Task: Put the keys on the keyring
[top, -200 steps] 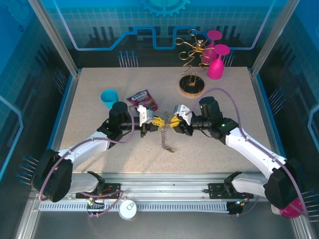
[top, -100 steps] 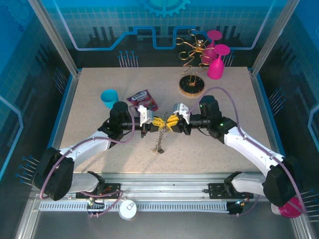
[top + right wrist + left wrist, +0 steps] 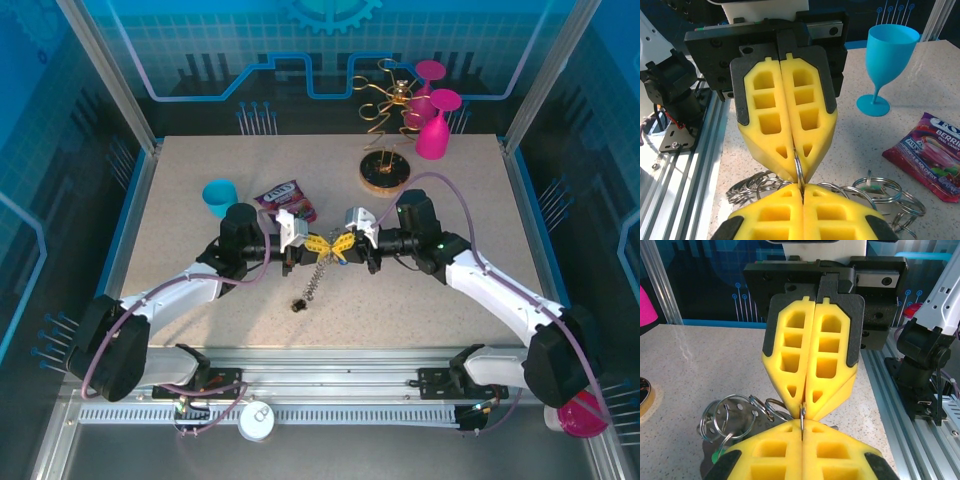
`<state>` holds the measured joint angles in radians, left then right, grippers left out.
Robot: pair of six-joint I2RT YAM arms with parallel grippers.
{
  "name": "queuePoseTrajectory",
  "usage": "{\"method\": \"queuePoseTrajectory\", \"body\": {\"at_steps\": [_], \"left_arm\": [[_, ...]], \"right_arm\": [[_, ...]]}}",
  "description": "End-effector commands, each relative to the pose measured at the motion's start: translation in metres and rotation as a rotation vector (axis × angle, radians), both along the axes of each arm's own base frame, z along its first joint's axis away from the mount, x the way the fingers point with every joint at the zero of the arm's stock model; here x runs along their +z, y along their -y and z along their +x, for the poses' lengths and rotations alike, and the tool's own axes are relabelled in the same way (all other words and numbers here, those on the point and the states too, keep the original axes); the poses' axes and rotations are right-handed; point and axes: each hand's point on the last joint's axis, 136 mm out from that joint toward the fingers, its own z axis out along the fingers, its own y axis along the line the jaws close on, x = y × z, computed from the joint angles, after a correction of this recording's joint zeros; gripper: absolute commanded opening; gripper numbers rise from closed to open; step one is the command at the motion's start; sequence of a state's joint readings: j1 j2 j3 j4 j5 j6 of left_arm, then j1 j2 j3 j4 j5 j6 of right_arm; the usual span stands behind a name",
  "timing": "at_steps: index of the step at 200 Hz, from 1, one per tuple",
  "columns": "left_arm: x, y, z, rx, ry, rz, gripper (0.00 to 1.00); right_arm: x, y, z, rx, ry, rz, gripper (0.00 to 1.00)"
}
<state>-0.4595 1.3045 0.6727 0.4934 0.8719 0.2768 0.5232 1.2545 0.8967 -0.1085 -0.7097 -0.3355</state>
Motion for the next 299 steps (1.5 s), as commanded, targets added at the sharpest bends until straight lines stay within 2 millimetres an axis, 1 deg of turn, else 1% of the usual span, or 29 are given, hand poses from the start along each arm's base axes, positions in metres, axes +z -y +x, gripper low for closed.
{"method": "queuePoseTrajectory", "body": {"at_steps": [1, 8, 14, 29, 44, 69, 84, 97, 112, 120, 124, 147, 176, 212, 241, 255, 277, 299], "left_arm": [[0.008, 0.000, 0.002, 0.004, 0.046, 0.037, 0.10], [0.004, -0.001, 0.002, 0.005, 0.041, 0.067, 0.15], [0.001, -0.001, 0.002, 0.004, 0.035, 0.090, 0.18], [-0.004, -0.003, 0.003, 0.002, 0.030, 0.141, 0.20], [-0.008, -0.004, 0.002, -0.005, 0.026, 0.185, 0.21], [-0.015, -0.005, 0.001, -0.015, 0.030, 0.256, 0.16], [-0.015, -0.004, 0.002, -0.013, 0.035, 0.272, 0.08], [-0.013, -0.004, 0.002, -0.014, 0.042, 0.274, 0.00], [-0.007, -0.004, 0.002, -0.009, 0.051, 0.255, 0.00], [-0.005, -0.003, 0.001, -0.010, 0.059, 0.238, 0.00], [-0.004, -0.003, 0.001, -0.011, 0.060, 0.229, 0.00], [0.000, -0.001, -0.001, -0.014, 0.062, 0.188, 0.00], [0.004, 0.001, -0.001, -0.014, 0.065, 0.152, 0.00], [0.007, 0.002, 0.002, 0.001, 0.064, 0.130, 0.00], [0.009, 0.001, 0.004, 0.021, 0.056, 0.115, 0.00], [0.009, 0.002, 0.004, 0.021, 0.052, 0.110, 0.00], [0.009, 0.001, 0.002, 0.019, 0.050, 0.104, 0.00], [0.011, 0.000, 0.001, 0.022, 0.058, 0.102, 0.00]], "right_arm": [[0.017, -0.002, -0.011, 0.074, 0.052, -0.031, 0.00], [0.013, 0.000, -0.013, 0.084, 0.049, -0.067, 0.00], [0.012, 0.001, -0.016, 0.098, 0.054, -0.098, 0.00], [0.005, 0.002, -0.022, 0.137, 0.052, -0.180, 0.00], [0.002, 0.001, -0.026, 0.172, 0.051, -0.243, 0.00], [0.005, -0.006, -0.031, 0.228, 0.058, -0.307, 0.00], [0.008, -0.011, -0.033, 0.250, 0.067, -0.334, 0.00], [0.015, -0.014, -0.029, 0.229, 0.058, -0.300, 0.00], [0.024, -0.014, -0.022, 0.173, 0.029, -0.224, 0.00], [0.026, -0.012, -0.018, 0.141, 0.017, -0.184, 0.12], [0.027, -0.011, -0.016, 0.126, 0.019, -0.166, 0.16], [0.020, -0.004, -0.011, 0.055, 0.016, -0.091, 0.32], [0.005, 0.001, -0.008, 0.004, -0.002, -0.087, 0.39], [-0.010, 0.007, 0.000, -0.065, -0.009, -0.116, 0.41], [-0.014, 0.008, 0.004, -0.099, -0.026, -0.117, 0.41], [-0.014, 0.007, 0.006, -0.105, -0.027, -0.121, 0.37], [-0.016, 0.009, 0.009, -0.113, -0.023, -0.141, 0.28], [-0.016, 0.013, 0.010, -0.126, -0.011, -0.160, 0.11]]}}
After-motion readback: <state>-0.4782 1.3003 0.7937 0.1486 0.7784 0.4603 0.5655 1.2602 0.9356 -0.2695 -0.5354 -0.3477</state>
